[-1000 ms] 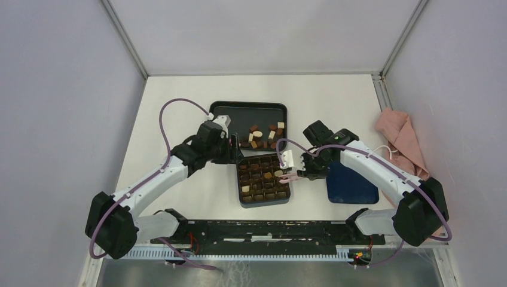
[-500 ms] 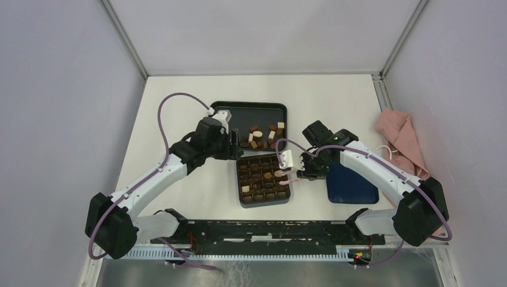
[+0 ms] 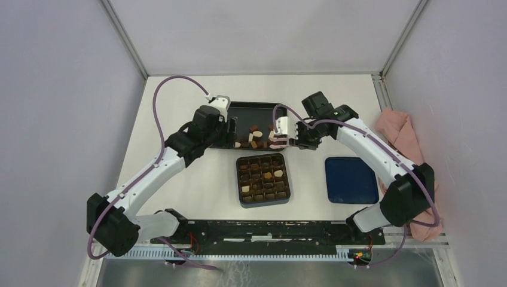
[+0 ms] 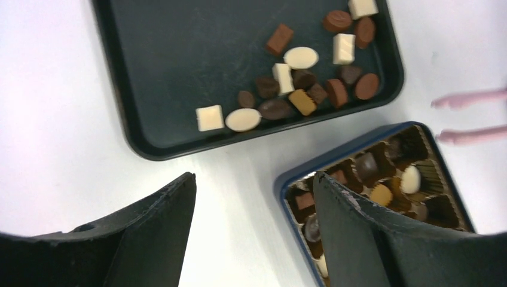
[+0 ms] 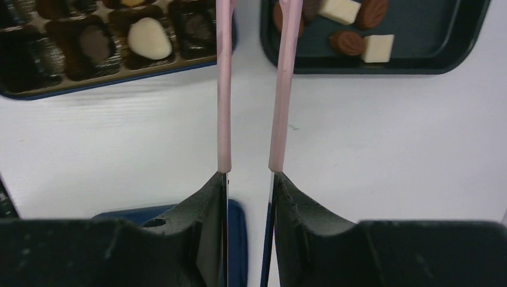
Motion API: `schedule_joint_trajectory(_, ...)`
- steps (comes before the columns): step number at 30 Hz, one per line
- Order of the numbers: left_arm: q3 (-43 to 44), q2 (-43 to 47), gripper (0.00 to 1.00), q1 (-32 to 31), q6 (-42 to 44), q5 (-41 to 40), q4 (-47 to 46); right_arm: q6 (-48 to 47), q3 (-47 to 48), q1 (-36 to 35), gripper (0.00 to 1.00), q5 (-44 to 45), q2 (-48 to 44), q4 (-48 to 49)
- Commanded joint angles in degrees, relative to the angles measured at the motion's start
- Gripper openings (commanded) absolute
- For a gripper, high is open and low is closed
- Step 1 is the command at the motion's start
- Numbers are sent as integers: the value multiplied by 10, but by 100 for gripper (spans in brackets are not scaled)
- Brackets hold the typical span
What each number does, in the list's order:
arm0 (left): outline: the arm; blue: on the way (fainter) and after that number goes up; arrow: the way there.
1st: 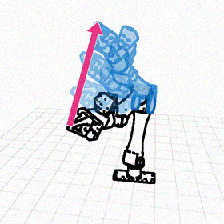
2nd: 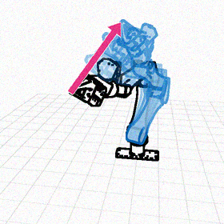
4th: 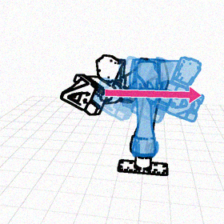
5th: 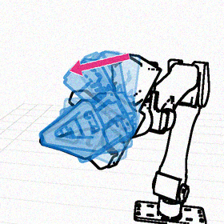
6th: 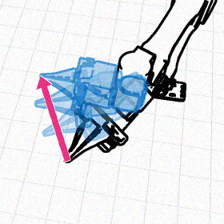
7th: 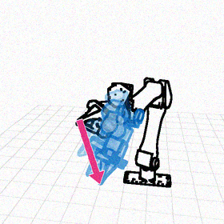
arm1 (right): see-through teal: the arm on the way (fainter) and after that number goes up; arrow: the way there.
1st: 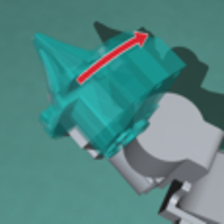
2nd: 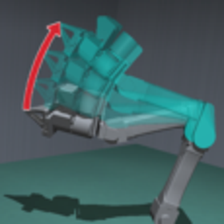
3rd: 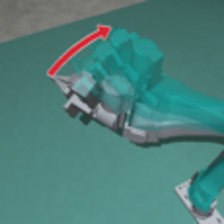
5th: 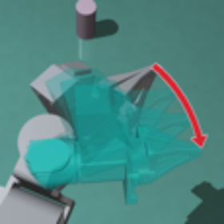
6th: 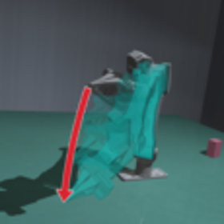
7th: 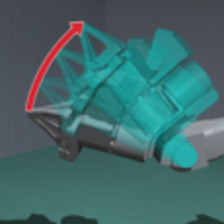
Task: Pack the chocolate
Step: Place the fake chocolate in the packing box, then pick up the fake chocolate from the plate.
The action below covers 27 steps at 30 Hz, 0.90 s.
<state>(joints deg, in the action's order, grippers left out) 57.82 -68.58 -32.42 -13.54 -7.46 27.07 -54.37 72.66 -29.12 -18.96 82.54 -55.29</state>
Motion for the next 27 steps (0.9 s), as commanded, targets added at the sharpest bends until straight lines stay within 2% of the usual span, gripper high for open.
schedule_joint_trajectory(1, 16, 7, 78, 3, 82, -92, -1, 4, 74, 2, 37, 48, 81, 46)
schedule_joint_trajectory(8, -29, 37, 78, 3, 97, -131, -9, -15, 210, 2, 37, 94, 229, 28)
schedule_joint_trajectory(14, -31, 42, 78, 6, 101, -149, -7, -18, 279, 2, 37, 114, 315, 12)
schedule_joint_trajectory(27, -32, 36, 78, 13, 102, -146, -5, -26, 316, -7, 37, 102, 373, -9)
